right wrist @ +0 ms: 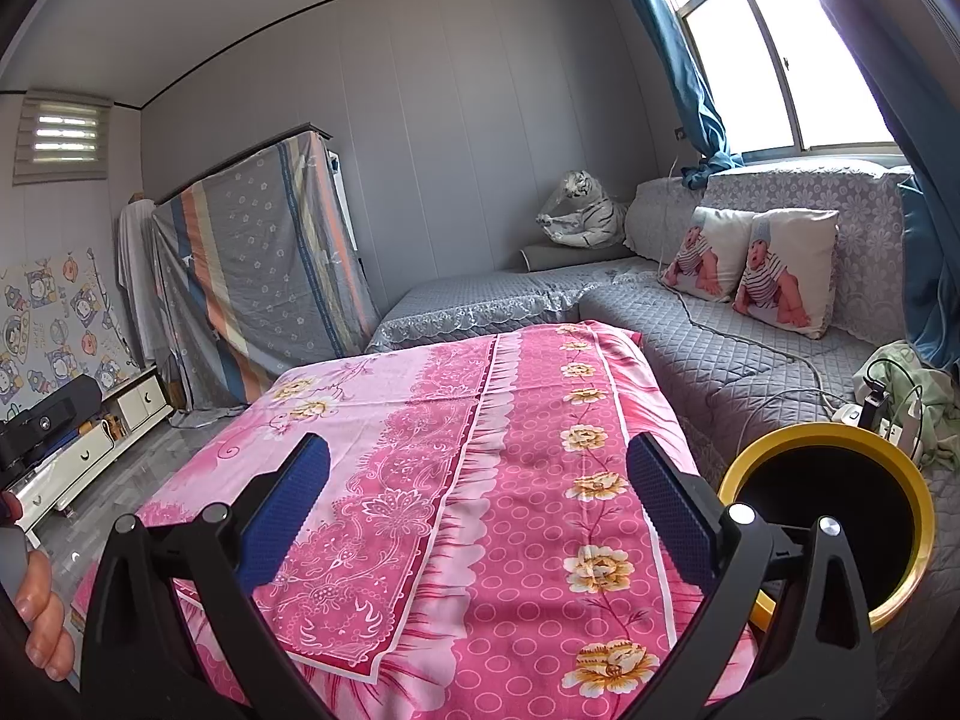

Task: Collect trash

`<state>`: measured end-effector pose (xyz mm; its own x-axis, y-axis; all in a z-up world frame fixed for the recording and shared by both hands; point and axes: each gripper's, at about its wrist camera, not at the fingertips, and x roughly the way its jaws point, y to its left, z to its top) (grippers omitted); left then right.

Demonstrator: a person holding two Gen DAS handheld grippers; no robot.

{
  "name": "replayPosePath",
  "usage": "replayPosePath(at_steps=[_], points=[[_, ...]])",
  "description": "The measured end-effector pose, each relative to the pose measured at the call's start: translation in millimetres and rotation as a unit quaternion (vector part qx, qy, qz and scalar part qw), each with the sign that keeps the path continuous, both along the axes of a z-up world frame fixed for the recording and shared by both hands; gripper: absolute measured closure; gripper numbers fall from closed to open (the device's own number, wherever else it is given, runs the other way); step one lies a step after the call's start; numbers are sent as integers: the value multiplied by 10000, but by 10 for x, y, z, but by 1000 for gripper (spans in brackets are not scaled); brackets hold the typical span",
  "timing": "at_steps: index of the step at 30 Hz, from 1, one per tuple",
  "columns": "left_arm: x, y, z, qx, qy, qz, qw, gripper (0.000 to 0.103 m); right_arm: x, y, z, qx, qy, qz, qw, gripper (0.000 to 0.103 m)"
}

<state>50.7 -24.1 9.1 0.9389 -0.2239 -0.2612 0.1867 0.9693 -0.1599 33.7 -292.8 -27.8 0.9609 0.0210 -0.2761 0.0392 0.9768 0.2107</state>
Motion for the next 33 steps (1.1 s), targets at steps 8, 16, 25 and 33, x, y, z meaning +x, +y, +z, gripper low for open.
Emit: replayPosePath(at_steps=[8, 16, 25, 33], points=[[-15, 2, 1, 7, -18, -13, 10000, 8, 2, -7, -4, 9, 7, 4, 10000, 8], [-15, -6, -1, 17, -10, -16, 10000, 8, 20, -30, -34, 30, 41, -17, 10000, 8], [-11, 3, -6, 4, -16, -61, 10000, 8, 21, -20, -54, 54, 63, -36, 10000, 8], [14, 6, -8, 0, 45, -91, 9999, 8, 29, -17, -54, 63, 74, -47, 9999, 8]])
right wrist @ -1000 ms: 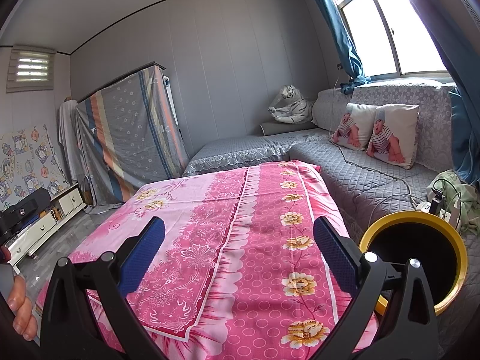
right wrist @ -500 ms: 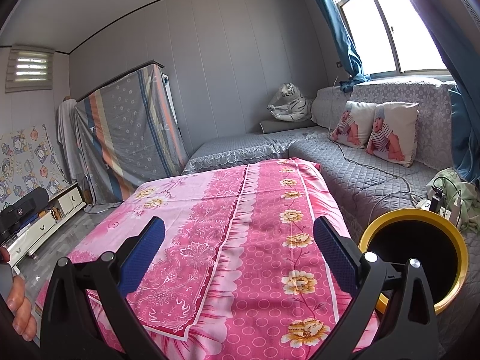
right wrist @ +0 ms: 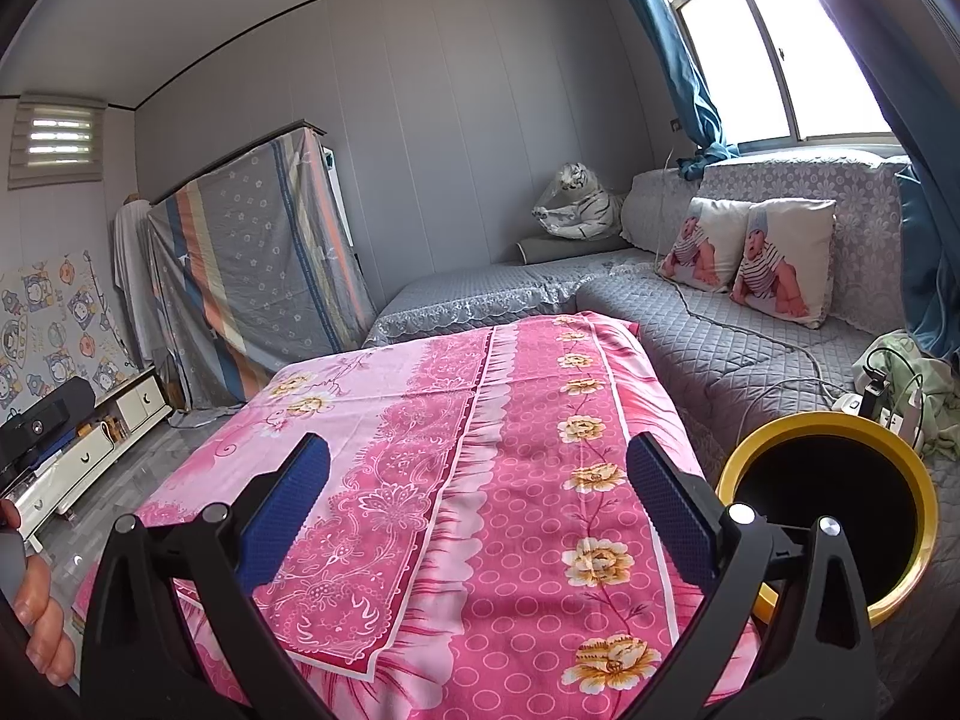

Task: Collect trash

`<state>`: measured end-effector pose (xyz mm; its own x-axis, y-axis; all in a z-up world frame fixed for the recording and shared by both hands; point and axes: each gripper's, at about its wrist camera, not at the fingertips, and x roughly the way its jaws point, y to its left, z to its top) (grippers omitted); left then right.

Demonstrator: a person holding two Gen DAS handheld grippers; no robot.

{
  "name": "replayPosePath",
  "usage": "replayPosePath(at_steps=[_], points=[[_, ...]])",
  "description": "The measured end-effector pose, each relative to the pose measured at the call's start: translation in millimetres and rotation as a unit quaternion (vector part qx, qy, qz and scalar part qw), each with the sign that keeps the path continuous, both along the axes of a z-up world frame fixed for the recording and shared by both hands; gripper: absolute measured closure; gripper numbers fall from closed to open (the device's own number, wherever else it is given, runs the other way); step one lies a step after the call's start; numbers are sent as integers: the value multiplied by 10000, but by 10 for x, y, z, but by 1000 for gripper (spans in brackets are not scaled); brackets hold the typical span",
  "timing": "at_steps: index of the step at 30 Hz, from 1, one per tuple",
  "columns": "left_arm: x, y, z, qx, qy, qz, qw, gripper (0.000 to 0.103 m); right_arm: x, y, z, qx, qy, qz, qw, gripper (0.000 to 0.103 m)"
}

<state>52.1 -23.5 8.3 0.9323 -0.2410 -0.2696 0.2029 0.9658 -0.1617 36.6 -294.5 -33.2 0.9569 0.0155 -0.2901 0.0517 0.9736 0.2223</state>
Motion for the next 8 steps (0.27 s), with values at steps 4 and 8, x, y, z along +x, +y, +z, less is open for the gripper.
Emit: replayPosePath(at_steps=[4, 8], points=[[4, -13, -10, 20, 19, -1, 10000, 8, -4, 10, -13, 8, 5, -4, 10000, 8], [3, -3, -5, 14, 6, 13, 10000, 8, -1, 4, -17, 26, 14, -6, 10000, 8]])
